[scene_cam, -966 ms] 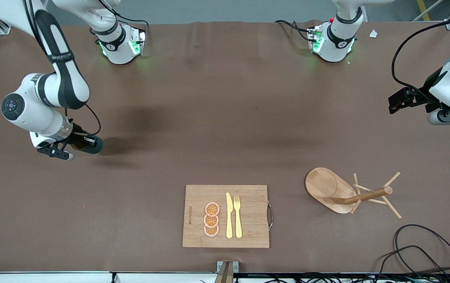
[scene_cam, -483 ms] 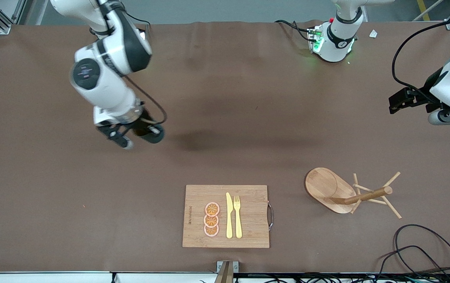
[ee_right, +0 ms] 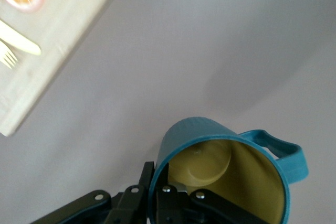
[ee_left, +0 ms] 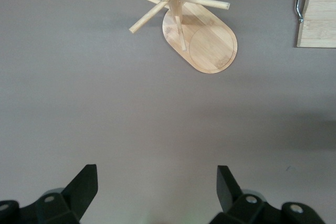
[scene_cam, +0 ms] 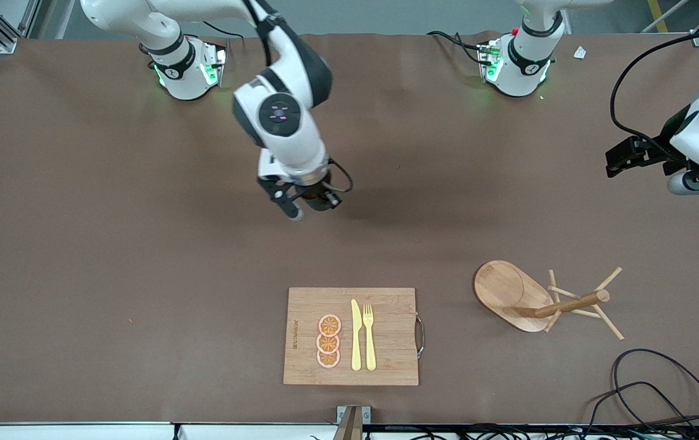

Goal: Pass cup and hang on rack
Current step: 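Carry the teal mug with the right gripper toward the table middle, then set the mug down, open the right gripper while the left gripper approaches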

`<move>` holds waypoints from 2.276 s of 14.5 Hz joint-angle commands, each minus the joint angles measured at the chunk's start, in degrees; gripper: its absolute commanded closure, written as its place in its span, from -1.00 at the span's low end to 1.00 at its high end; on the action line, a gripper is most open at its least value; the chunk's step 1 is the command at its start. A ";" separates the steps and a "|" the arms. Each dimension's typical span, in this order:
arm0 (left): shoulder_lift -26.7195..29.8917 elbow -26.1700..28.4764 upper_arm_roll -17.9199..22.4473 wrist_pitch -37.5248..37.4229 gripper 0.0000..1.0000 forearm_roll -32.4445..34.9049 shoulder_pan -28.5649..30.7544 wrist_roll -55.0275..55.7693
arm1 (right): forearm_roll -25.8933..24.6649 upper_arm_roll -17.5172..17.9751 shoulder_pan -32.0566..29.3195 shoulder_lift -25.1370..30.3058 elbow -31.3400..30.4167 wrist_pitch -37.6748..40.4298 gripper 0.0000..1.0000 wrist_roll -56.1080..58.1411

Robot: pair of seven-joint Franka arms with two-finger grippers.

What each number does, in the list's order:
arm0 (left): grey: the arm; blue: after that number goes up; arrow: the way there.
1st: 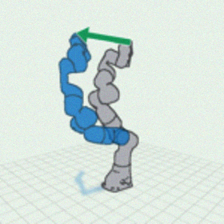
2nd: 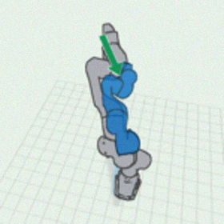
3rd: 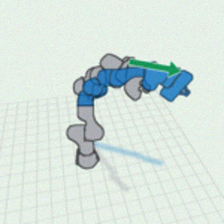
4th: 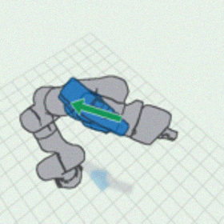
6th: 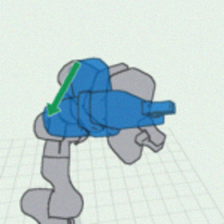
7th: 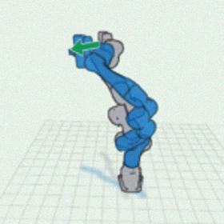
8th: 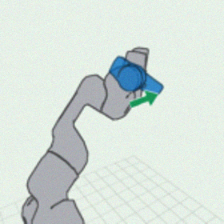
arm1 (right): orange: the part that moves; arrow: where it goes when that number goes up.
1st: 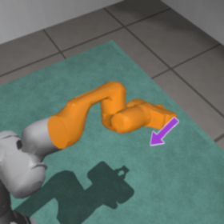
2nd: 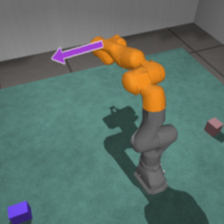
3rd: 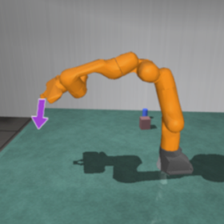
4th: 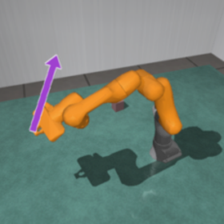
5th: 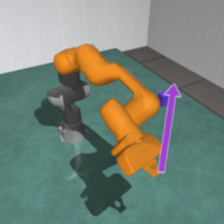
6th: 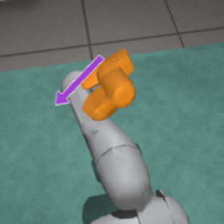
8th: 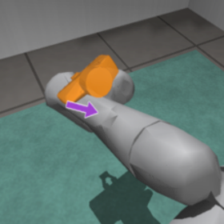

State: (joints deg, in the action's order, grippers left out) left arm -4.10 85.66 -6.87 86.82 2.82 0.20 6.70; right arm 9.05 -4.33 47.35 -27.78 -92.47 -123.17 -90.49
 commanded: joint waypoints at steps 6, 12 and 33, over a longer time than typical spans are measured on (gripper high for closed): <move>-0.47 -1.11 -0.17 -0.60 -1.00 1.31 -0.38 -0.55 | 0.17 -1.03 4.77 -9.91 7.12 -4.70 1.00 -26.21; -0.65 -1.11 -0.17 -0.60 -1.00 1.31 -0.38 -0.81 | -1.49 -1.29 4.77 -13.09 9.33 -4.44 1.00 -30.10; -1.88 -1.02 -0.17 -0.60 -1.00 0.69 -0.19 -0.38 | -8.62 -1.29 4.33 -14.41 9.33 -2.86 -1.00 -33.79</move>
State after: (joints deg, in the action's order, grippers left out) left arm -5.62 85.65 -6.84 86.80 3.08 0.34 6.68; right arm 1.52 -6.09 51.61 -41.95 -84.24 -126.46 -123.12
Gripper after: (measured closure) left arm 0.000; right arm 0.524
